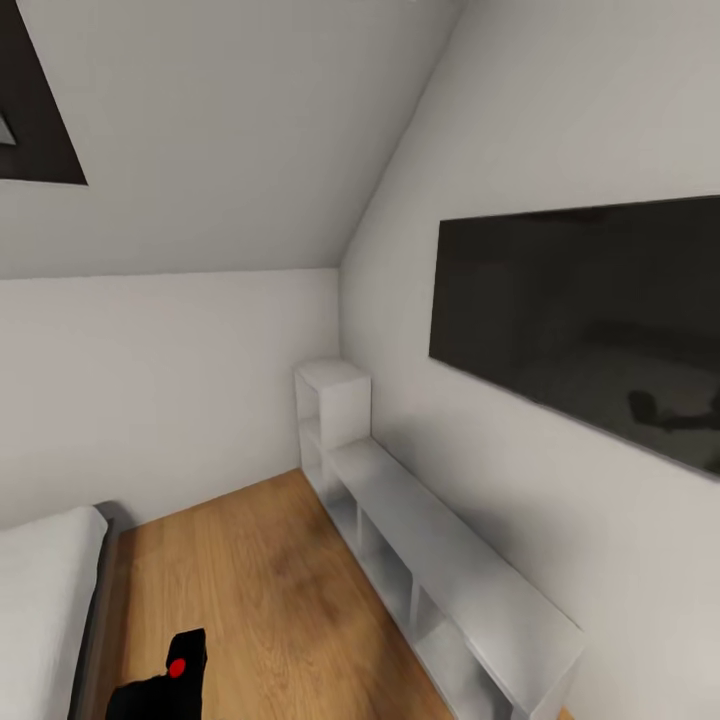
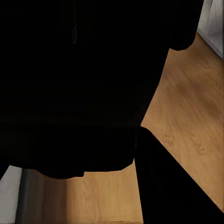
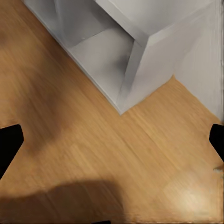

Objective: Attach the digital camera to the camera tripod in the bedroom.

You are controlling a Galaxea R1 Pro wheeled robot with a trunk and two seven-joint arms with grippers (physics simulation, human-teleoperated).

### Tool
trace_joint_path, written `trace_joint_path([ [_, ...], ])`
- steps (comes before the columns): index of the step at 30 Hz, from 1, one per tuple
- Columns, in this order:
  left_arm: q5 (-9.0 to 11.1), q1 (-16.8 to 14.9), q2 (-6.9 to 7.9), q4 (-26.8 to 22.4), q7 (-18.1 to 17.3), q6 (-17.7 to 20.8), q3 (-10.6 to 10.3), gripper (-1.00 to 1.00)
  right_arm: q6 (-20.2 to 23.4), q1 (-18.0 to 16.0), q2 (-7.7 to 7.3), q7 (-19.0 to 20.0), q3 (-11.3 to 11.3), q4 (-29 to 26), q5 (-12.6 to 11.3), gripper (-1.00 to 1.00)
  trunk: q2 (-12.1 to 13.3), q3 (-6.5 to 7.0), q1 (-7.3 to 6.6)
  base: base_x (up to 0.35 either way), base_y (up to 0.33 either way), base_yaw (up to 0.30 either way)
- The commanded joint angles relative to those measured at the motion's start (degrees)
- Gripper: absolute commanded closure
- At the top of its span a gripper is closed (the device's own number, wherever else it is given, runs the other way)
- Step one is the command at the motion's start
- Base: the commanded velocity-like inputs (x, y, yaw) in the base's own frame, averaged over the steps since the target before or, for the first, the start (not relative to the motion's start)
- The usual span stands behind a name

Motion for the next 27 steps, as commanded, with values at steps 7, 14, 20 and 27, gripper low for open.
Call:
trace_joint_path([
  [7, 11.37, -0.14, 0.08, 0.02, -0.35, -0.22, -8.42, 1.0, 0.11, 0.03, -0.25, -3.23, 0.09, 3.73, 0.02, -1.0, 2.76, 1.2, -1.53, 0.0, 0.0, 0.0],
  [14, 18.63, -0.14, 0.14, 0.03, -1.67, -0.27, -15.15, 1.0, 0.17, 0.03, 0.02, -3.34, 0.28, 6.33, -0.13, -1.0, 5.57, 2.45, -3.07, 0.0, 0.0, 0.0],
  [20, 21.85, -0.14, 0.4, -0.04, -2.36, -0.21, -17.83, 1.0, 0.18, 0.03, 0.27, -3.29, 0.38, 8.55, -0.23, -1.0, 7.98, 3.53, -4.39, 0.0, 0.0, 0.0],
  [27, 23.96, -0.14, 0.48, -0.09, -2.63, -0.2, -19.57, 1.0, 0.18, 0.03, 0.16, -3.29, 0.29, 9.08, -0.25, -1.0, 10.78, 4.79, -5.92, 0.0, 0.0, 0.0],
])
